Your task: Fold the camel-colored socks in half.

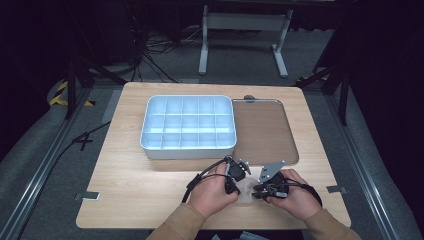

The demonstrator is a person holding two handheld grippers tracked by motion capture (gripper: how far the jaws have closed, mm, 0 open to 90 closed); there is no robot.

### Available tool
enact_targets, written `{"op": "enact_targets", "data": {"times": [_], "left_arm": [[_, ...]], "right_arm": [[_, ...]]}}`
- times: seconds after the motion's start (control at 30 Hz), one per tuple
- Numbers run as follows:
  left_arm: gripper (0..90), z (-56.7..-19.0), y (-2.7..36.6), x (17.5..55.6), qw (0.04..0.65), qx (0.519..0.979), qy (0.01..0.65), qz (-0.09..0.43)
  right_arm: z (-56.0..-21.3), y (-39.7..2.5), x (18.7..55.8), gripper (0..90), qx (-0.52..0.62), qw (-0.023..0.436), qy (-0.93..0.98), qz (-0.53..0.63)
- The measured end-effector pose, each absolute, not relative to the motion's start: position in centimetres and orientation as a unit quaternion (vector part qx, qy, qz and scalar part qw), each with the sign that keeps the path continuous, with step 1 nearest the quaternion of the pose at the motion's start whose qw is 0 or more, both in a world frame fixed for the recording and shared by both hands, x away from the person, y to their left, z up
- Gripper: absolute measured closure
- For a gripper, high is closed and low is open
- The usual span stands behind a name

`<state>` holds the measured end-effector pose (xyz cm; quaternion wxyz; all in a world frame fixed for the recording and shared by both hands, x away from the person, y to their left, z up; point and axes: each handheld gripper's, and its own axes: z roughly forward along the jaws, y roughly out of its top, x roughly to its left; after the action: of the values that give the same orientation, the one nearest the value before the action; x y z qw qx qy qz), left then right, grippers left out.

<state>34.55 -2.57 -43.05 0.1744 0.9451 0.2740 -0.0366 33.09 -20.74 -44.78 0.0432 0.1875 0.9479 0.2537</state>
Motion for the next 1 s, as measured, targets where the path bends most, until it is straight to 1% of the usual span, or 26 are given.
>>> {"op": "enact_targets", "data": {"times": [0.2,0.27,0.3,0.37,0.5,0.6,0.77,1.0], "left_arm": [[76.8,-42.3,-1.6,34.7,0.190,0.939,0.283,-0.036],[76.6,-42.0,-1.3,34.8,0.196,0.937,0.286,-0.040],[76.3,-41.9,-1.1,34.9,0.197,0.936,0.289,-0.041],[76.2,-41.7,-0.7,35.0,0.201,0.934,0.291,-0.043],[76.9,-41.4,-0.1,35.2,0.202,0.933,0.296,-0.041],[77.0,-41.4,0.0,35.2,0.202,0.932,0.299,-0.041],[76.7,-41.3,0.2,35.2,0.203,0.930,0.303,-0.043],[76.2,-40.8,0.8,35.3,0.207,0.929,0.303,-0.042]], "right_arm": [[-44.8,-20.8,33.3,73.3,0.168,0.041,0.951,0.256],[-44.7,-20.9,33.4,69.9,0.173,0.040,0.948,0.263],[-44.6,-21.1,33.4,65.8,0.184,0.038,0.944,0.271],[-44.4,-21.3,33.4,65.4,0.187,0.041,0.943,0.273],[-44.0,-21.7,33.4,68.1,0.204,0.047,0.941,0.265],[-44.8,-21.6,33.7,68.0,0.210,0.044,0.943,0.254],[-44.8,-21.8,33.8,68.0,0.210,0.045,0.942,0.258],[-43.5,-22.4,33.6,69.9,0.219,0.049,0.934,0.279]]}}
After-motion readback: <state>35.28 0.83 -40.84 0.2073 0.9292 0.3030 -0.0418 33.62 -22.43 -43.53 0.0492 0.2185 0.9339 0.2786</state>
